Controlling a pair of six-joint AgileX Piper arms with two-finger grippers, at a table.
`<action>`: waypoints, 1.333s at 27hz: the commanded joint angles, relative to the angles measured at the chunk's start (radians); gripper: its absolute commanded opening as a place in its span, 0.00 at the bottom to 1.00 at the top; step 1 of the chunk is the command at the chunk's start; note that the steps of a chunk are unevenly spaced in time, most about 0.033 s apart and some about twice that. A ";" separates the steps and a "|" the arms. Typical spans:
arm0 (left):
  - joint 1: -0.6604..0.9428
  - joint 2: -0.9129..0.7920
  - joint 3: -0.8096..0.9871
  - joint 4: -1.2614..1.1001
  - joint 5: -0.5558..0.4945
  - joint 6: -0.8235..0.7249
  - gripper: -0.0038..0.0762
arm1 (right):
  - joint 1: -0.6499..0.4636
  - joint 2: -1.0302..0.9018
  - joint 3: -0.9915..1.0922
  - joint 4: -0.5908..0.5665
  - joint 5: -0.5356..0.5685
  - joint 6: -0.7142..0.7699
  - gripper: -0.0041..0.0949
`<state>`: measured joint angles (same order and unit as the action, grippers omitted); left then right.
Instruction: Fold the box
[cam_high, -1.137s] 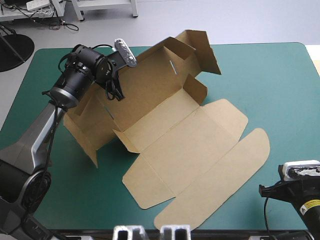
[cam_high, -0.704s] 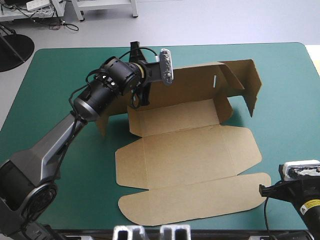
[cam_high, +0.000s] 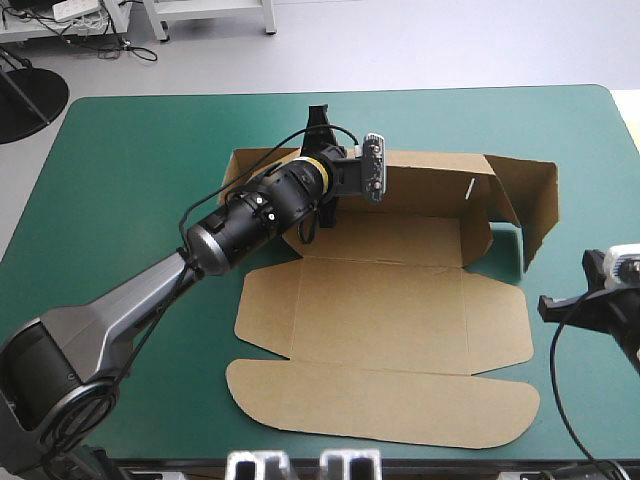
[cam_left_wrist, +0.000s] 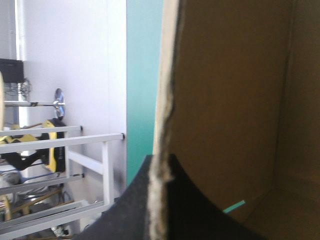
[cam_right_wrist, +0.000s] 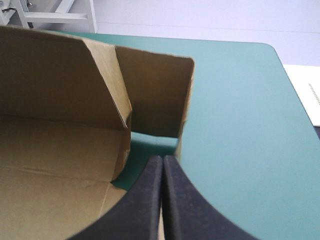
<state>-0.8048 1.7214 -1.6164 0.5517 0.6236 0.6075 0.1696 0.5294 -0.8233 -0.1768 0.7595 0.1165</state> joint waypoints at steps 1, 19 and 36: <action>-0.059 -0.046 0.017 0.307 -0.107 -0.223 0.04 | -0.005 0.109 -0.145 -0.014 -0.083 0.007 0.02; -0.086 -0.044 0.229 0.995 -0.068 -0.891 0.04 | -0.005 0.672 -0.635 0.086 -0.086 0.065 0.02; -0.086 -0.005 0.241 1.014 -0.007 -0.923 0.04 | -0.129 1.001 -0.831 0.169 -0.035 0.005 0.02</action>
<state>-0.8846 1.7618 -1.3500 1.5215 0.5971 -0.2999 0.0743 1.5334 -1.6151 -0.0453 0.7747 0.1619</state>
